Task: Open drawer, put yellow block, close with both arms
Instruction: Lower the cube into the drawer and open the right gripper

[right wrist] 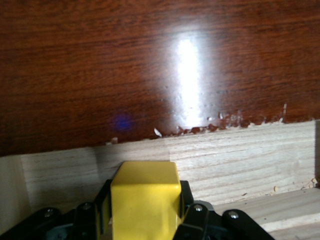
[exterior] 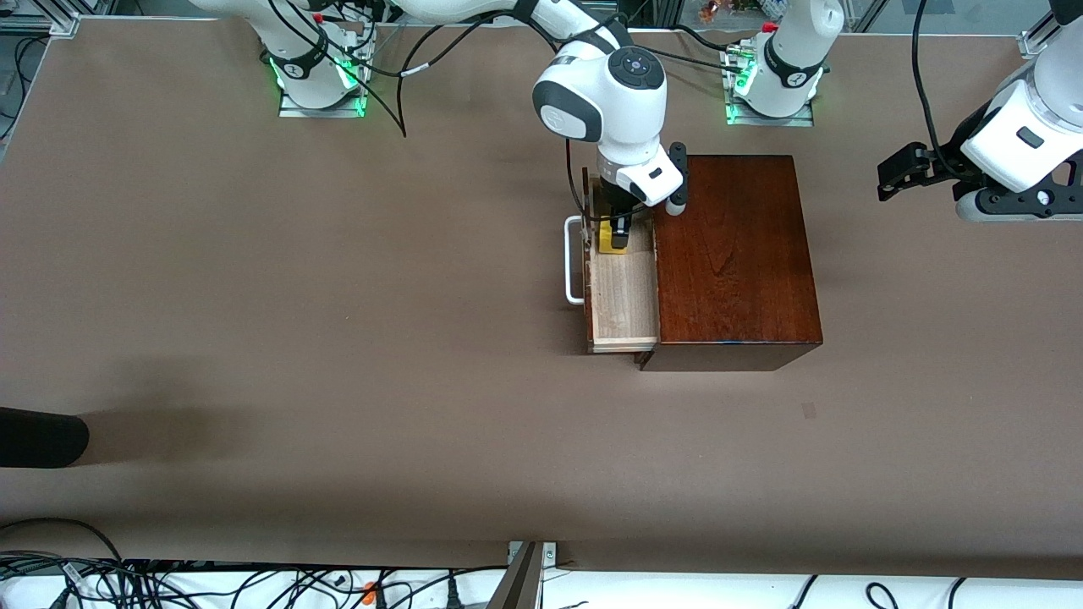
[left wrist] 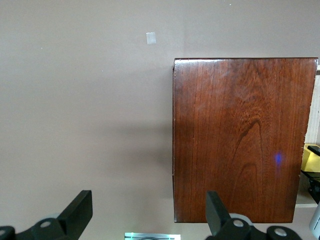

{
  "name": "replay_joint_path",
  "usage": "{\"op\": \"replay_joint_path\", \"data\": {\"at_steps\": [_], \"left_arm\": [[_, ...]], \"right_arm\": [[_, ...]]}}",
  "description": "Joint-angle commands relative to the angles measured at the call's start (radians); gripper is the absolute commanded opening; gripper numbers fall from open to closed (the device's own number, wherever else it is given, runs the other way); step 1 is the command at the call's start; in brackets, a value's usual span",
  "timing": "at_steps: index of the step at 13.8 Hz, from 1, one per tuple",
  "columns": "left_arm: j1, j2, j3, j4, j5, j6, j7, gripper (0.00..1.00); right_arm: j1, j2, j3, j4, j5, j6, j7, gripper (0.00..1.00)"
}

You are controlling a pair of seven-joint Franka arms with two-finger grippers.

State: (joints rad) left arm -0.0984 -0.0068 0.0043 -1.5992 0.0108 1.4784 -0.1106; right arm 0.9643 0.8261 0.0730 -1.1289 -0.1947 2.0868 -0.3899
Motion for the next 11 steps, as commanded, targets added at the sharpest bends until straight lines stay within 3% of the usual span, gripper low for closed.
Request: {"op": "replay_joint_path", "data": {"at_steps": [1, 3, 7, 11], "left_arm": [[-0.004, -0.021, 0.008, -0.013, -0.008, -0.006, 0.025, 1.00], [-0.004, -0.019, 0.008, -0.013, -0.008, -0.007, 0.025, 1.00], [-0.004, -0.021, 0.008, -0.013, -0.008, -0.006, 0.025, 1.00], [-0.006, -0.018, 0.008, -0.007, -0.006, -0.006, 0.026, 1.00]], "right_arm": [[0.001, 0.027, -0.002, 0.035, -0.015, 0.007, -0.014, 0.35], [-0.001, 0.022, -0.004, 0.037, -0.014, 0.006, -0.012, 1.00], [-0.010, -0.013, -0.005, 0.040, 0.014, -0.028, -0.003, 1.00], [-0.083, -0.146, -0.009, 0.038, 0.101, -0.102, -0.001, 1.00]]}}
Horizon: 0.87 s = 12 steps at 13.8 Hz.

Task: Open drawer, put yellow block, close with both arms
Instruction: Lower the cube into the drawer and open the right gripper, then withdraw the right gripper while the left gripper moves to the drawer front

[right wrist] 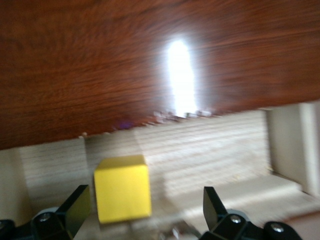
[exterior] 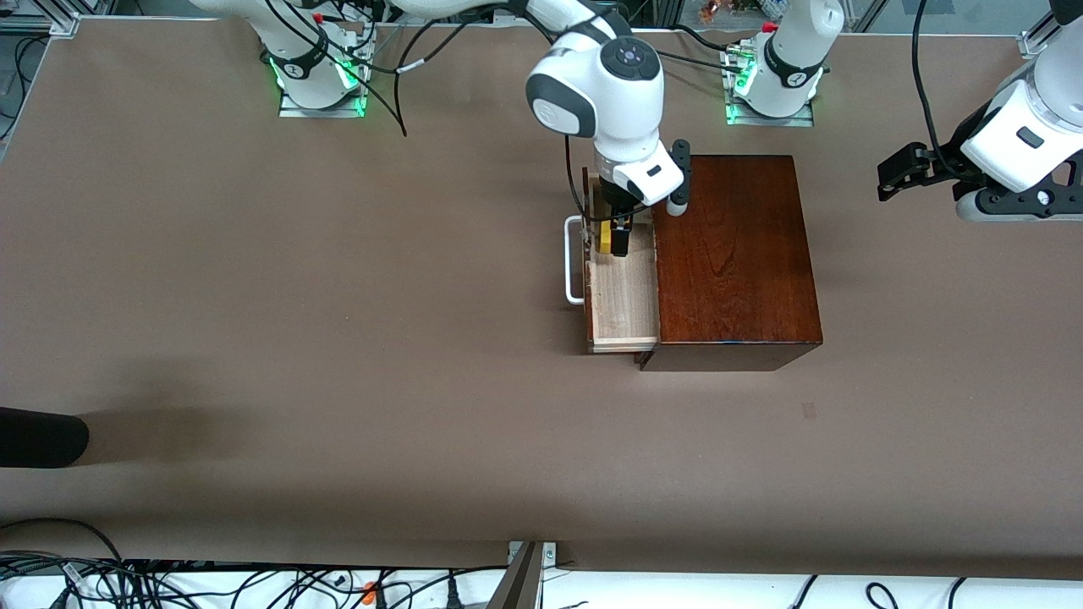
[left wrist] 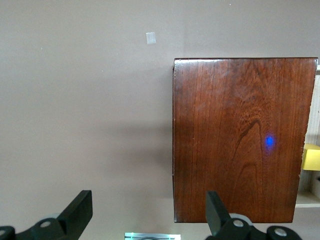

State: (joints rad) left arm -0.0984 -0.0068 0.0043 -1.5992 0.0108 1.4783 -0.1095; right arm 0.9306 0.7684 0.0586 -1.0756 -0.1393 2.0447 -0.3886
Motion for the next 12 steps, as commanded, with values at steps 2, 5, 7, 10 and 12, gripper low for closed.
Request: {"op": "replay_joint_path", "data": {"at_steps": [2, 5, 7, 10, 12], "left_arm": [[-0.006, -0.002, 0.006, 0.016, -0.006, -0.009, 0.024, 1.00], [-0.012, 0.004, 0.000, 0.024, -0.020, -0.021, 0.021, 1.00], [-0.029, 0.031, -0.016, 0.036, -0.023, -0.076, 0.027, 1.00], [-0.061, 0.100, -0.082, 0.067, -0.023, -0.101, 0.155, 1.00], [-0.093, 0.143, -0.122, 0.068, -0.026, -0.098, 0.246, 1.00]], "right_arm": [[-0.166, -0.148, 0.009, -0.015, 0.154, -0.074, -0.004, 1.00], [-0.346, -0.222, 0.010, -0.020, 0.286, -0.101, -0.010, 1.00], [-0.435, -0.244, 0.009, -0.020, 0.331, -0.182, -0.021, 1.00], [-0.563, -0.305, -0.002, -0.021, 0.331, -0.283, -0.019, 1.00], [-0.636, -0.342, -0.005, -0.023, 0.331, -0.374, -0.021, 1.00]]}}
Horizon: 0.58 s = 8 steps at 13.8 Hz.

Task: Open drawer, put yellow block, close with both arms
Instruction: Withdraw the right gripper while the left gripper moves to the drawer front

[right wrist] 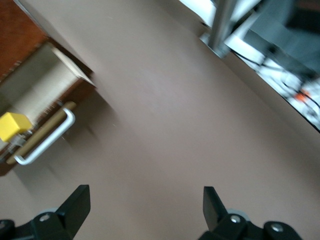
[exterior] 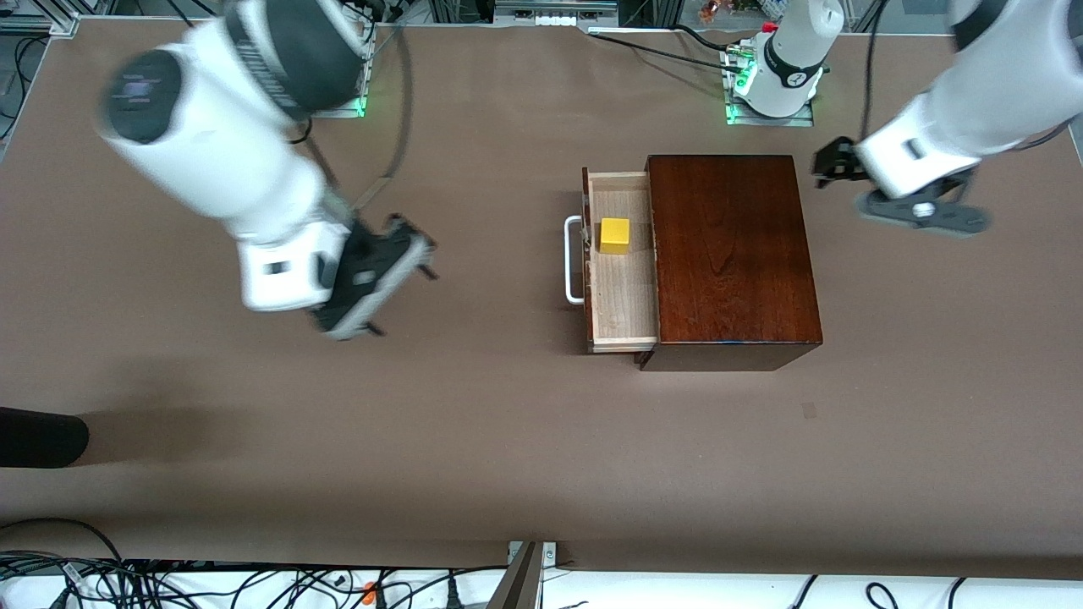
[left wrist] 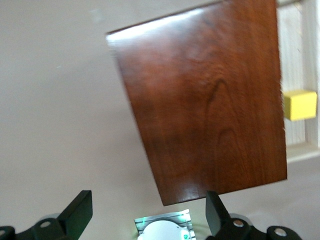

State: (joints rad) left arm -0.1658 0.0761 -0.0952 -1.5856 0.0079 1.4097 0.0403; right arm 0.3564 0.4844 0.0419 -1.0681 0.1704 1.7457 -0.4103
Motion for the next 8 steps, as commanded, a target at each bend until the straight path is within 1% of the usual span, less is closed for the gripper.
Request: {"op": "replay_joint_path", "data": {"at_steps": [1, 3, 4, 5, 6, 8], "left_arm": [[-0.044, 0.083, -0.044, 0.062, -0.035, -0.026, 0.160, 1.00], [-0.063, 0.132, -0.075, 0.075, -0.110, -0.006, 0.261, 1.00], [-0.064, 0.160, -0.090, 0.079, -0.158, 0.033, 0.300, 1.00], [-0.067, 0.181, -0.112, 0.079, -0.196, 0.082, 0.350, 1.00], [-0.075, 0.203, -0.141, 0.078, -0.209, 0.136, 0.393, 1.00], [-0.106, 0.240, -0.201, 0.079, -0.201, 0.246, 0.475, 1.00]], "right_arm": [[-0.077, -0.082, -0.009, -0.032, 0.021, -0.119, 0.002, 1.00], [-0.077, -0.131, -0.069, -0.064, 0.021, -0.161, 0.005, 1.00], [-0.077, -0.174, -0.098, -0.099, 0.021, -0.173, 0.011, 1.00], [-0.079, -0.235, -0.126, -0.162, 0.021, -0.176, 0.016, 1.00], [-0.080, -0.294, -0.132, -0.234, 0.008, -0.173, 0.031, 1.00], [-0.118, -0.407, -0.132, -0.375, -0.003, -0.176, 0.138, 1.00]]}}
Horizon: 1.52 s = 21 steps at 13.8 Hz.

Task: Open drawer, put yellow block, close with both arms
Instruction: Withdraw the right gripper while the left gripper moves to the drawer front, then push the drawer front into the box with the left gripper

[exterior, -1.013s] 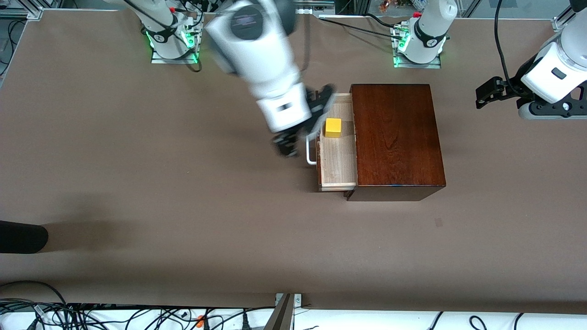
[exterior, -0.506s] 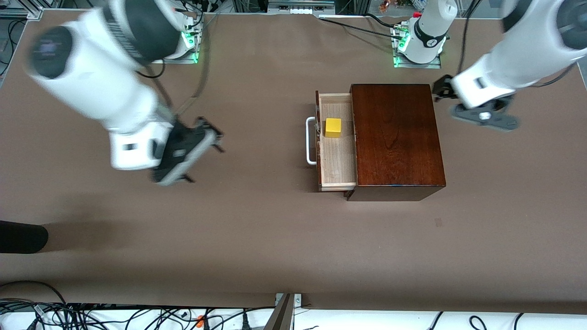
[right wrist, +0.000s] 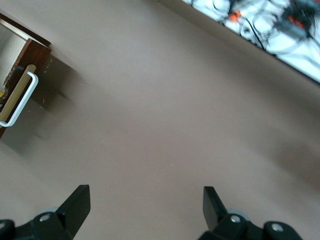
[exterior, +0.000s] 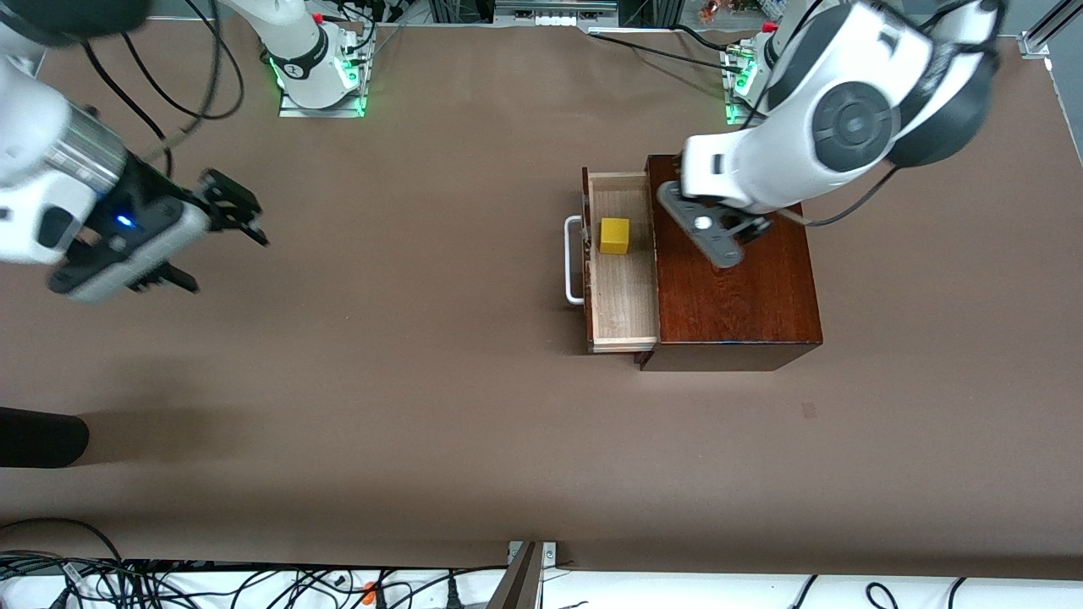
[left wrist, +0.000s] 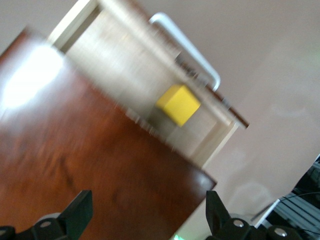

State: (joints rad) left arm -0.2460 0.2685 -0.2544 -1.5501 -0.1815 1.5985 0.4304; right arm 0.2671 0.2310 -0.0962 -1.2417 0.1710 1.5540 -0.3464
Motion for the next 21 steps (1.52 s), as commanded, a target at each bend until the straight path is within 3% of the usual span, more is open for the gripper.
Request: {"op": "replay_joint_path", "data": {"at_steps": [1, 3, 5, 8, 14, 19, 21], "left_arm": [[-0.059, 0.069, -0.055, 0.042, -0.007, 0.125, 0.137, 1.00], [-0.143, 0.121, -0.055, 0.036, 0.007, 0.252, 0.226, 1.00], [-0.179, 0.197, -0.057, 0.039, 0.036, 0.360, 0.371, 1.00], [-0.235, 0.273, -0.055, 0.027, 0.057, 0.481, 0.542, 1.00], [-0.280, 0.314, -0.055, -0.033, 0.193, 0.485, 0.544, 1.00], [-0.294, 0.342, -0.054, -0.038, 0.201, 0.558, 0.547, 1.00], [-0.283, 0.347, -0.054, -0.057, 0.259, 0.549, 0.547, 1.00]], "right_arm": [[-0.054, -0.201, 0.006, -0.269, -0.019, 0.015, 0.089, 1.00], [-0.062, -0.257, -0.003, -0.346, -0.066, 0.003, 0.148, 1.00], [-0.060, -0.262, 0.001, -0.346, -0.123, -0.054, 0.292, 1.00], [-0.059, -0.260, 0.006, -0.340, -0.156, -0.071, 0.307, 1.00], [-0.059, -0.234, -0.002, -0.298, -0.159, -0.072, 0.251, 1.00], [-0.051, -0.216, 0.004, -0.263, -0.146, -0.060, 0.264, 1.00], [-0.046, -0.213, 0.003, -0.260, -0.149, -0.060, 0.253, 1.00]]}}
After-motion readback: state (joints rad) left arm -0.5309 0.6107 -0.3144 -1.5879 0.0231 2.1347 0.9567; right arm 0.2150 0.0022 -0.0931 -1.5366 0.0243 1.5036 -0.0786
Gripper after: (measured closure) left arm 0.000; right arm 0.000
